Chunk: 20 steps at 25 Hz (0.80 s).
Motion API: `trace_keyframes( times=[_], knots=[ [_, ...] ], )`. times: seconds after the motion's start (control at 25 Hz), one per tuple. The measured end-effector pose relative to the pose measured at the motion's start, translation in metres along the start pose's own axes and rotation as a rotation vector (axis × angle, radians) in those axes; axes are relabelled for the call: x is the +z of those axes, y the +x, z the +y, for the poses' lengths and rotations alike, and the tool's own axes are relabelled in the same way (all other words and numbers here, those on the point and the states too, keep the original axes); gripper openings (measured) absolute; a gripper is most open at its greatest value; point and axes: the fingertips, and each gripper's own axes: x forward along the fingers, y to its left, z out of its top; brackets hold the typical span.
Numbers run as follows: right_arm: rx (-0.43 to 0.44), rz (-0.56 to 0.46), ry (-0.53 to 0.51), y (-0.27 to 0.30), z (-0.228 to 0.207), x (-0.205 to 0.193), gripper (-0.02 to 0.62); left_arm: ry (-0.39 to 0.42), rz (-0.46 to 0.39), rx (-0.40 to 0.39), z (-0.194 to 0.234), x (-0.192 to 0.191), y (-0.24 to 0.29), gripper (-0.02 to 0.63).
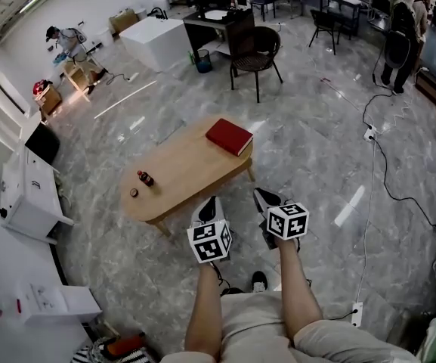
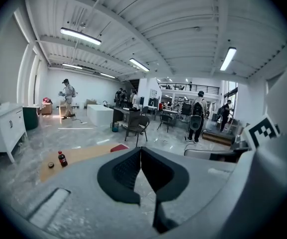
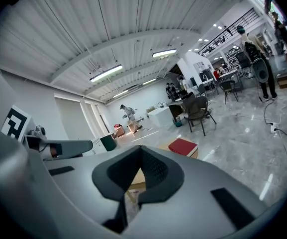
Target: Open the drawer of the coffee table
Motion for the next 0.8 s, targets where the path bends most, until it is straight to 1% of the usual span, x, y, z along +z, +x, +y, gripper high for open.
trace_keyframes(
  times=[0.08, 0.16, 0.28, 0.4, 0.44, 0.48, 0.56, 0.6, 0.64, 0.72, 0.8],
  knots=[
    [0.019, 0.03, -0.003, 0.005, -0.004, -0.001, 0.015, 0.013, 0.003, 0.013, 0.007, 0.002, 0.004, 0.011],
    [0.031, 0.036, 0.004, 0.01, -0.006, -0.002, 0.015, 0.004, 0.002, 0.036, 0.019, 0.002, 0.004, 0.011],
    [0.05, 0.021, 0.028, 0.015, -0.004, -0.001, 0.015, -0.061, -0.025, 0.077, 0.041, 0.004, 0.003, 0.011],
    [0.038, 0.02, 0.023, 0.01, -0.015, -0.002, 0.015, -0.107, -0.032, 0.101, 0.047, 0.002, 0.008, 0.011],
    [0.038, 0.004, 0.054, 0.009, -0.019, -0.002, 0.015, -0.108, -0.026, 0.105, 0.05, 0.001, 0.01, 0.011],
    [0.045, -0.028, 0.113, 0.008, -0.023, 0.0, 0.015, -0.108, -0.02, 0.109, 0.053, -0.001, 0.013, 0.011],
    [0.064, -0.117, 0.269, 0.011, -0.037, 0.01, 0.015, -0.109, -0.016, 0.116, 0.061, -0.003, 0.021, 0.011],
    [0.062, -0.149, 0.317, 0.014, -0.046, 0.015, 0.015, -0.112, -0.021, 0.123, 0.065, -0.002, 0.028, 0.011],
    [0.049, -0.161, 0.331, 0.019, -0.056, 0.02, 0.015, -0.117, -0.028, 0.132, 0.07, -0.001, 0.035, 0.011],
    [0.014, -0.153, 0.313, 0.032, -0.076, 0.028, 0.015, -0.131, -0.04, 0.154, 0.081, 0.003, 0.053, 0.011],
    [0.004, -0.158, 0.322, 0.047, -0.09, 0.041, 0.015, -0.14, -0.038, 0.167, 0.091, 0.01, 0.071, 0.011]
  ],
)
